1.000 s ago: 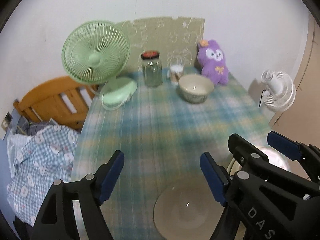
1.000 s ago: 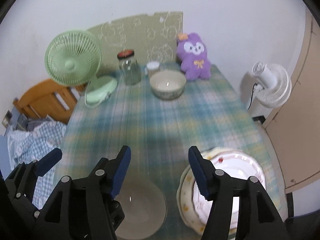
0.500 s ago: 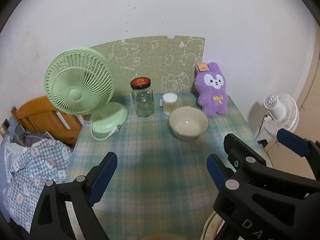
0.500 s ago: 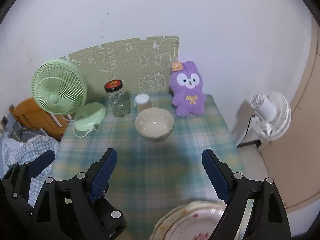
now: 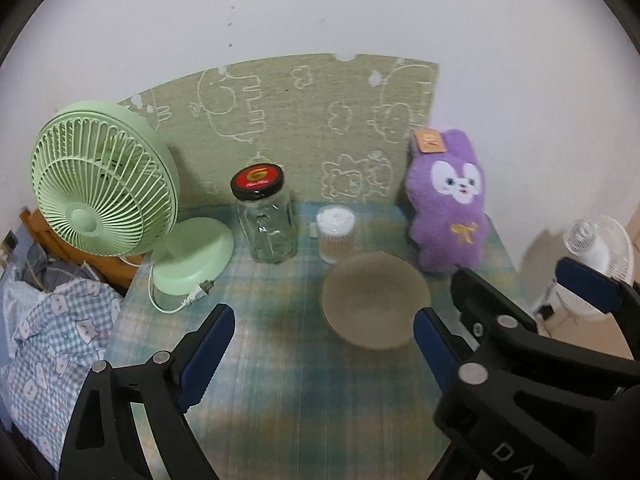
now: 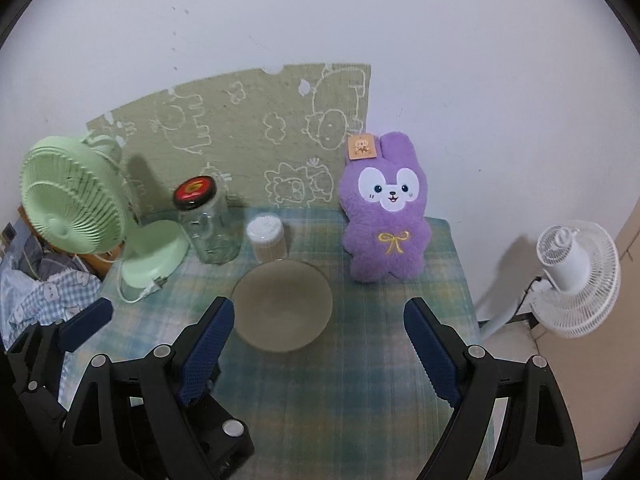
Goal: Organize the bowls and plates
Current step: 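Open both grippers and move toward the bowl by the cotton-swab cup, then grip the bowl rim with both grippers and lift it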
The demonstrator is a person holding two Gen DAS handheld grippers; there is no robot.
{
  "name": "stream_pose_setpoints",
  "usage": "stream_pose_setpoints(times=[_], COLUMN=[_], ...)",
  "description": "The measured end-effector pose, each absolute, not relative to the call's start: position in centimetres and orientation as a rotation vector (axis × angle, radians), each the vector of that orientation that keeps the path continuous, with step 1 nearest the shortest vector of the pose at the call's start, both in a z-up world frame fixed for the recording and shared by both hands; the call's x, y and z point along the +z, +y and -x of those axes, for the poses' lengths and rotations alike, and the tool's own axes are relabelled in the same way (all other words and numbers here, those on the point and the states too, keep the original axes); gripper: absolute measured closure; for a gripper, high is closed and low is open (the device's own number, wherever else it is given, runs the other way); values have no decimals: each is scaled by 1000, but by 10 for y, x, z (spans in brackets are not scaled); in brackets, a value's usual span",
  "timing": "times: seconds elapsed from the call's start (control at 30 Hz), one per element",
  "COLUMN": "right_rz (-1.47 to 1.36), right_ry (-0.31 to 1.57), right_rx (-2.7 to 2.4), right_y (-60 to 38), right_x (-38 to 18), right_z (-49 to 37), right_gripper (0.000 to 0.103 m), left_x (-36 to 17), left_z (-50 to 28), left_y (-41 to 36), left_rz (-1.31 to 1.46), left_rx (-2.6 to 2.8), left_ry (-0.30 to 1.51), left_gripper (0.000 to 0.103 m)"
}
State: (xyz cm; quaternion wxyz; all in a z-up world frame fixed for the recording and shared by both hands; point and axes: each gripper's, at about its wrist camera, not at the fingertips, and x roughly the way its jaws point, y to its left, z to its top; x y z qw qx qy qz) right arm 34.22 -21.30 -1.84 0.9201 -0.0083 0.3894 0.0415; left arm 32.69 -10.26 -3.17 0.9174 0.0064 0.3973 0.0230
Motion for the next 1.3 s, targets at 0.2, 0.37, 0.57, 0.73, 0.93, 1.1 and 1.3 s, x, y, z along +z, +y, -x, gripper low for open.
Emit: stream_pose_setpoints(times=[0.2,0.37,0.57,0.73,0.93,1.1,1.3], right_rz=[15,-1,-22,-35,-46,-59,-82], right_ry=[816,844,904,945,985,1017,1036], right_rx=[113,106,93,93,84,106,132], right_y=[-216,-217,-219,-219,-220,-220,-217], right_x=[-49,-77,-109,-133,-153,-165,-173], right_z=[-384,-410,-433,-446,-456,-462,-464], right_gripper=[14,15,26,26,27,28,29], left_x=[-57,-84,-114,-137,-156,-170,-174], left_z=[-360,-386,-409,-423,-433,-442,-443], left_y=[-107,-108,-112,-115,-116,-114,-116], left_rz=[-24,-16,-26,-43,-38,-1,7], left_rx=[96,92,88,76,71,41,19], left_ry=[814,856,905,946,987,1033,1041], left_gripper=[11,12,20,23,23,23,28])
